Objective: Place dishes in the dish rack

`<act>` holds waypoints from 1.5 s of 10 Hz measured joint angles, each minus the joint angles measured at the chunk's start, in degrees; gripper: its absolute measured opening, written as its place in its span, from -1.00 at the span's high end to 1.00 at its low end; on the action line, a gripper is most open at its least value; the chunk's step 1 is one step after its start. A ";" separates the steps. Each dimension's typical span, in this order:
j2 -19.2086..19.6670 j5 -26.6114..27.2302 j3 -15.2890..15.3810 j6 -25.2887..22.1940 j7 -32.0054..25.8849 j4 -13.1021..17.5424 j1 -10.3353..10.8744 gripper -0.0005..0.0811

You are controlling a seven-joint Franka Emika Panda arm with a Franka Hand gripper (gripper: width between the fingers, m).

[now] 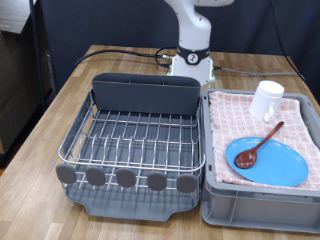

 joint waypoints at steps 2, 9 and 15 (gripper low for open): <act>0.25 -0.39 1.51 1.17 0.01 0.02 0.20 -0.98; 10.51 5.21 11.25 8.66 20.09 5.77 0.06 -0.98; 16.20 5.12 15.24 15.91 28.33 6.35 0.05 -0.98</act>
